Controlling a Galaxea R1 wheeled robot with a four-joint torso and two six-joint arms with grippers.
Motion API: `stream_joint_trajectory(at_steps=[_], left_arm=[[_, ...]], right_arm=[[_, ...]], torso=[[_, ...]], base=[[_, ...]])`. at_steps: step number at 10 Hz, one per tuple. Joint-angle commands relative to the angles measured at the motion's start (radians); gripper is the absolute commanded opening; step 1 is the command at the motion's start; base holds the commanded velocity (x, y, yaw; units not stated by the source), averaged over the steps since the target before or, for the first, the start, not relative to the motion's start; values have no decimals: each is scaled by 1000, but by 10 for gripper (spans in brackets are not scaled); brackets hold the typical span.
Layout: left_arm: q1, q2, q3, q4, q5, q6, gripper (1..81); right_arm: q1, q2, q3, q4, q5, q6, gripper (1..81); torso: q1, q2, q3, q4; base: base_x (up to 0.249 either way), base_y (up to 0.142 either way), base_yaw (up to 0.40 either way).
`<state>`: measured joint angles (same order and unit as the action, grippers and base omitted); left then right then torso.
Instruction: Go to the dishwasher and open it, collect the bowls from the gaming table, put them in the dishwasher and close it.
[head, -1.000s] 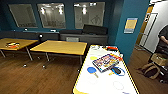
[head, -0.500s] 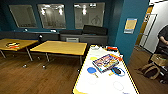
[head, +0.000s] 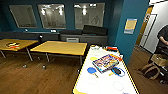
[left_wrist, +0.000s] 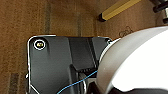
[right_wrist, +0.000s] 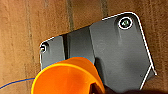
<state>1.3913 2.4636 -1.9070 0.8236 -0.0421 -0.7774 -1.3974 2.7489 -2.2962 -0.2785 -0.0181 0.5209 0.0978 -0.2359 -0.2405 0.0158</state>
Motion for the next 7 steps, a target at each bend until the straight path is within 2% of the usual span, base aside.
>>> stream_joint_trajectory(at_steps=[1, 3, 5, 7], left_arm=[[36, 78, -142, 23, -113, 9, 10], [53, 111, -191, 25, -130, 9, 10], [64, 129, -208, 25, -130, 10, 10], [70, 149, -244, 31, -131, 12, 10]], right_arm=[[-30, 62, -40, -74, -13, -4, 10], [-52, 96, -95, -76, 27, -7, 10], [-64, 125, -150, -82, 33, -7, 10], [-62, 110, -158, -76, 53, -5, 10]], torso=[[0, 0, 0, 0], [0, 0, 0, 0], [-1, -1, 0, 0], [-1, -2, 1, 0]], base=[[0, 0, 0], [0, 0, 0], [0, 0, 0], [0, 0, 0]])
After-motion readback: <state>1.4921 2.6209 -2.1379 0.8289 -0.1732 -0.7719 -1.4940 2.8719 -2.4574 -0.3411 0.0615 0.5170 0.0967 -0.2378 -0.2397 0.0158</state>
